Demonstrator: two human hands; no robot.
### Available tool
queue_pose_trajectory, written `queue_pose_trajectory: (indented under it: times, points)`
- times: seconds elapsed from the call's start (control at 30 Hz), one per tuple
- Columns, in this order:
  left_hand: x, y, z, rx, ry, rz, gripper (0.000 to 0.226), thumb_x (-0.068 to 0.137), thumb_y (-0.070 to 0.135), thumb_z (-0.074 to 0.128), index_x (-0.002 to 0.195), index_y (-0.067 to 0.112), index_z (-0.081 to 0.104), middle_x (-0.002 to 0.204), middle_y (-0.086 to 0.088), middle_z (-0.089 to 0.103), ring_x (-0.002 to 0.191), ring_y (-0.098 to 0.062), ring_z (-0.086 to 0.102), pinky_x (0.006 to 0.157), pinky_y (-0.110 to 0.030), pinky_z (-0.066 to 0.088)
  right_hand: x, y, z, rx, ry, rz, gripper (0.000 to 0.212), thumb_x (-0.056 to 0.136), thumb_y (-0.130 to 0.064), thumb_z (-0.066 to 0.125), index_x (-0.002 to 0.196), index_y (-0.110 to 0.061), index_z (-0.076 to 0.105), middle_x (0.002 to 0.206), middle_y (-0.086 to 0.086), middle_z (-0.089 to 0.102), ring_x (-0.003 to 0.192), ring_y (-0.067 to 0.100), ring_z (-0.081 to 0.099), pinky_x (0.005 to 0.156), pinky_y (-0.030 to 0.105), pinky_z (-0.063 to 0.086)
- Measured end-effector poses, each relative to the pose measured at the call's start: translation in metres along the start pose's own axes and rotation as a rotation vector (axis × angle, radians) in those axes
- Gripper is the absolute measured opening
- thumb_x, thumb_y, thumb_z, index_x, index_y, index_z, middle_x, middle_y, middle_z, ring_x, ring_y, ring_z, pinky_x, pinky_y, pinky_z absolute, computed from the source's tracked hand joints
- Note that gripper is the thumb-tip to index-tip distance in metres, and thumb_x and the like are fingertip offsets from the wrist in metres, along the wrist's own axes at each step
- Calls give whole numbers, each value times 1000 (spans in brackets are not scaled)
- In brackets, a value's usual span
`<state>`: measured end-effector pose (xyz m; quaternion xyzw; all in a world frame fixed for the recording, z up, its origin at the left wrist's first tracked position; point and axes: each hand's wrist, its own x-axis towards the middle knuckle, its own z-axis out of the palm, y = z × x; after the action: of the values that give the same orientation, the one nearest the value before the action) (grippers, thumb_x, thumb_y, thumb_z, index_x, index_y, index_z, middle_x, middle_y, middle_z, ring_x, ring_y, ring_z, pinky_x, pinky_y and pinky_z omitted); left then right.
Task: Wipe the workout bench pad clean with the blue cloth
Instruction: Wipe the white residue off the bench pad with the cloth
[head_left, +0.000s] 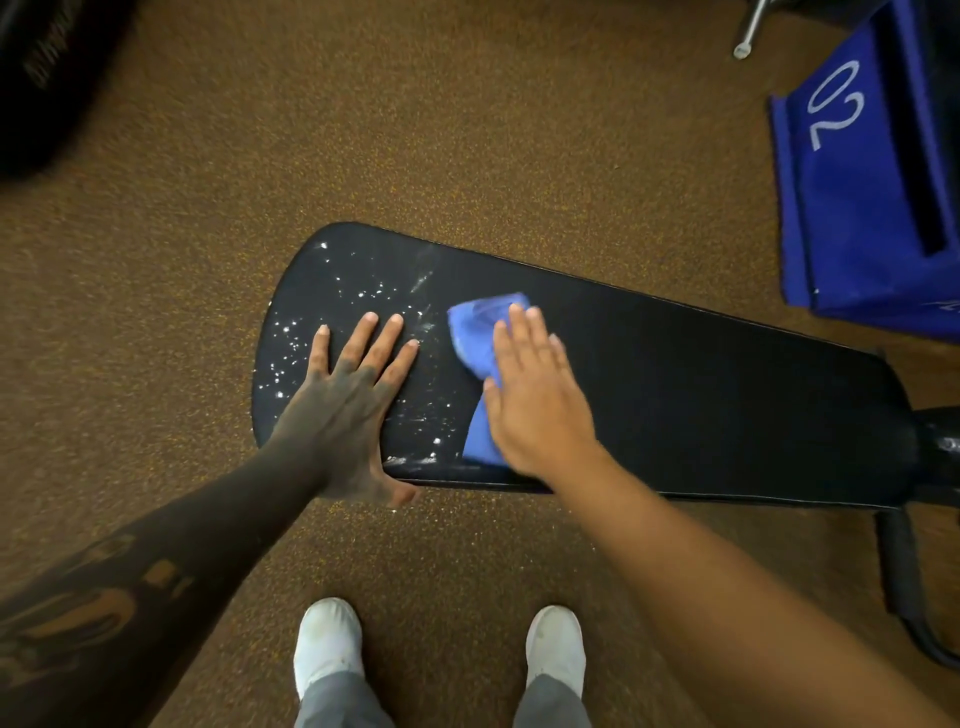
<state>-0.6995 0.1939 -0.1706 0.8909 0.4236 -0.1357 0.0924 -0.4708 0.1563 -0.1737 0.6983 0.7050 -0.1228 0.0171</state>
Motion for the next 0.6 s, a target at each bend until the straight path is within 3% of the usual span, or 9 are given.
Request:
queue_pose_trajectory:
  times: [0.13,0.3,0.37,0.53,0.6]
  points:
    - [0,0,0,11,0,7,156,39,107,37,158,15,-5,168,-11,-11,155,-33,-13,122,-65,0,28,-1,-9,83,18,204,63,102,-28,33,154,-1,10,164,17,-5,151,29,-9,123,43,5]
    - [0,-1,1,19,-3,12,158,40,109,33,158,10,0,168,-13,-8,155,-33,-10,122,-65,2,-40,-41,12,89,-4,-7,67,100,-31,32,155,-3,7,164,15,-6,151,27,-13,123,42,1]
    - [1,-4,-1,21,-3,24,159,39,110,32,158,11,-1,168,-13,-9,155,-33,-10,122,-65,2,-42,-30,14,67,-7,-10,66,100,-31,32,155,-5,7,164,12,-6,151,25,-13,123,42,1]
    - [3,-12,-3,19,-18,64,160,37,109,37,158,14,-6,168,-11,-12,155,-32,-13,123,-64,1,-15,-25,7,101,48,253,63,101,-26,30,155,-3,6,164,13,-9,150,25,-14,123,39,-4]
    - [4,-14,-3,22,-20,70,160,37,110,34,158,13,-7,168,-12,-14,155,-32,-14,123,-64,1,-20,-48,10,158,70,275,65,100,-26,32,155,-2,7,164,15,-8,150,27,-14,122,40,-4]
